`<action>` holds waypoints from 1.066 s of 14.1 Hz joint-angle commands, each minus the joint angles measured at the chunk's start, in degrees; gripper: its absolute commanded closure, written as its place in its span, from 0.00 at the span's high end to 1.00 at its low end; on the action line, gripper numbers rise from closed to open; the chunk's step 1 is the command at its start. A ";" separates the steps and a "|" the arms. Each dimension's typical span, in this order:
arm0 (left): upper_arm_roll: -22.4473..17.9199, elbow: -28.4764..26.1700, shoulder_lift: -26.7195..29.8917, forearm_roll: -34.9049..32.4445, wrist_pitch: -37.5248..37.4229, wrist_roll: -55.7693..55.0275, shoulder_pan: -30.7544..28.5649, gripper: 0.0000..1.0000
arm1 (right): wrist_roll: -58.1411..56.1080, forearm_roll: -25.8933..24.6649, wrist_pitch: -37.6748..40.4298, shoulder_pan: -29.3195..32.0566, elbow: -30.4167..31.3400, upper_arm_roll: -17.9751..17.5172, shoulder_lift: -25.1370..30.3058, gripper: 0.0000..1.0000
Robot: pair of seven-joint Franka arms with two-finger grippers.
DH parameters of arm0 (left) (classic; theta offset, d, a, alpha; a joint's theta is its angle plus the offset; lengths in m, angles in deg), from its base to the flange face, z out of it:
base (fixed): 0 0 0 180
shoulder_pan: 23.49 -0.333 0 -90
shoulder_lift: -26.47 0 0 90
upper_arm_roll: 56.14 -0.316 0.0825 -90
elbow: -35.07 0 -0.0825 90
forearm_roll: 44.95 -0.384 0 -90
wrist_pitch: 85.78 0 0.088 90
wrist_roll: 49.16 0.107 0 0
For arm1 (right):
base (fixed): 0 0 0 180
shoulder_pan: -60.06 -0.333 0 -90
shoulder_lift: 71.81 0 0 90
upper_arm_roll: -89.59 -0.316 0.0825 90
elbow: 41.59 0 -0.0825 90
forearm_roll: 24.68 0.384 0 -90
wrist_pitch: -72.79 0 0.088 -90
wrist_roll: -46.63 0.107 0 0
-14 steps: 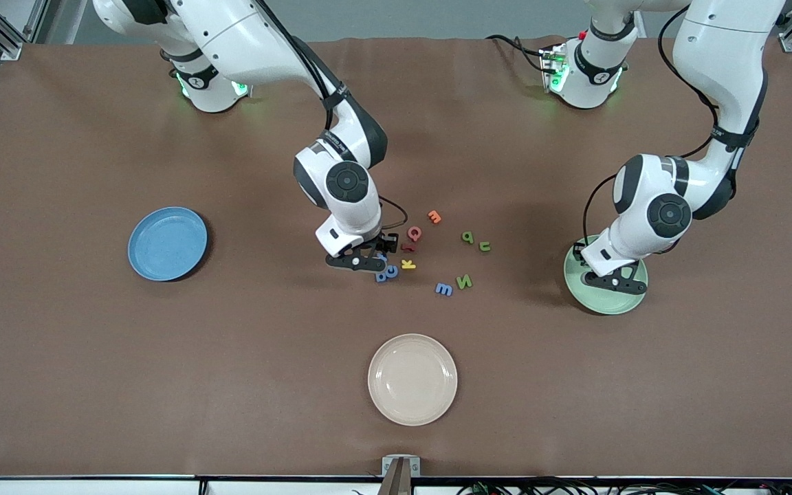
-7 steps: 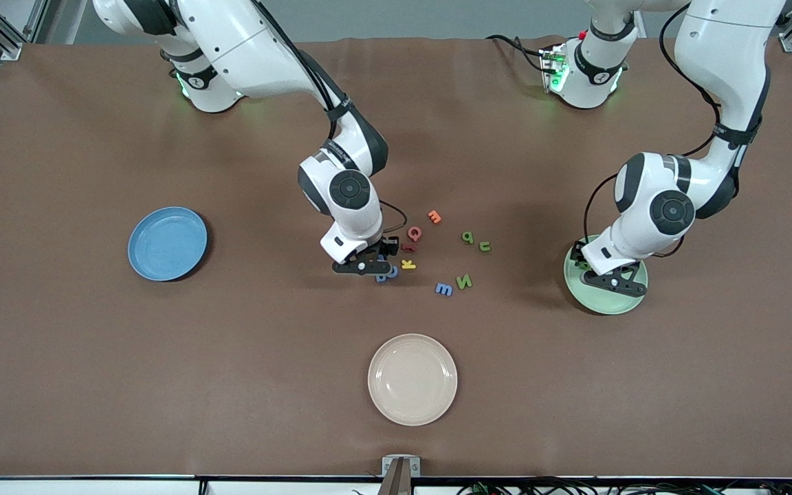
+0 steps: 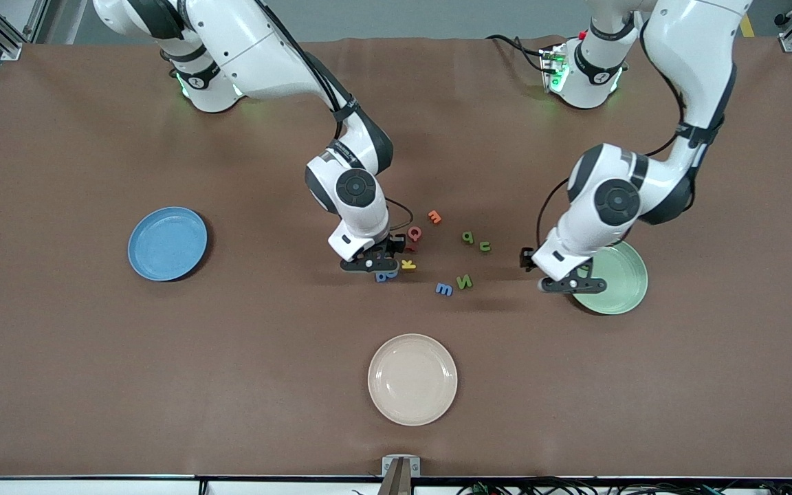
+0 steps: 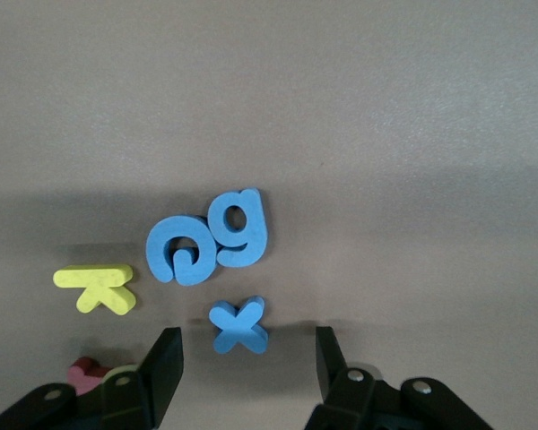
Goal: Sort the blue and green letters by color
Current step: 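Grasp the blue x with the right gripper while the left grasps N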
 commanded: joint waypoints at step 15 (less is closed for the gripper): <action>-0.59 19.66 -18.63 -2.12 -1.64 -30.56 11.19 0.70 | -0.70 -0.35 -2.15 -1.80 -1.26 0.13 -2.54 0.50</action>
